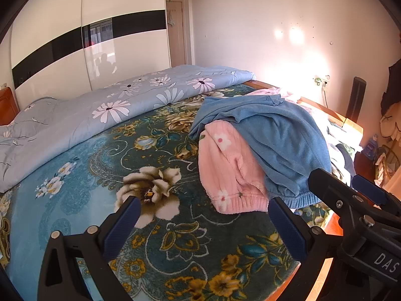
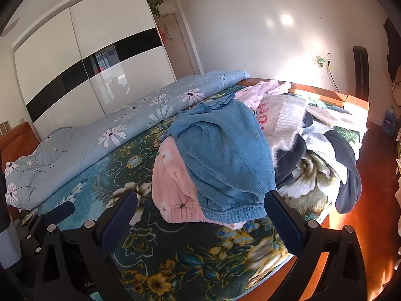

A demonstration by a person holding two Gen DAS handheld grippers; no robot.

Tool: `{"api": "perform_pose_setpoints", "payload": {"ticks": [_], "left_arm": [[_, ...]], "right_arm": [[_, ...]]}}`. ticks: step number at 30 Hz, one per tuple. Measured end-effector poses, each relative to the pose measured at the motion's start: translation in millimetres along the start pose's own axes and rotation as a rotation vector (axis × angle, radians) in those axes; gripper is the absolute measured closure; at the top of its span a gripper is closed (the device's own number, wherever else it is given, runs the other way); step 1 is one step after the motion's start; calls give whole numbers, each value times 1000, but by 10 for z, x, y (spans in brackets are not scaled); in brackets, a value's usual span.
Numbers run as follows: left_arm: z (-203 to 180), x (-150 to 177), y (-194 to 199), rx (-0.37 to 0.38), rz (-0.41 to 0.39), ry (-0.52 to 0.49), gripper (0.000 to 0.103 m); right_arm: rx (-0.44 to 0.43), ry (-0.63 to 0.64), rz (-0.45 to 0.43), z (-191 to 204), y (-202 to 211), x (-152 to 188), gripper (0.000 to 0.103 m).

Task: Fold clothes
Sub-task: 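Approach the light-blue pants on the clothes pile with both tools, then grasp the light-blue pants with the right tool and lift them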

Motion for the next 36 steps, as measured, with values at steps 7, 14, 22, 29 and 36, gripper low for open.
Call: {"api": "perform_pose_setpoints", "payload": {"ticks": [7, 14, 22, 29, 36], "left_arm": [[-22, 0, -27, 2, 0, -8, 0], [197, 46, -62, 14, -1, 65, 0], [674, 164, -46, 42, 26, 173, 0], [1123, 324, -22, 11, 19, 261, 0], [1315, 482, -7, 84, 55, 373, 0]], "right_arm": [[9, -19, 34, -41, -73, 20, 1], [16, 34, 39, -27, -156, -44, 1], [72, 279, -34, 261, -416, -688, 2], [196, 332, 52, 56, -987, -861, 21], [182, 265, 120, -47, -1138, -871, 91]]}}
Point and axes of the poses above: each gripper's, at about its wrist camera, not at the fingertips, and y roughly against the way its jaws point, z to its left, x to its underside, the point moved 6 cm from there along -y, roughly the way its jaws point, and after that the axes turned 4 degrees about -y, right-handed, at the moved point
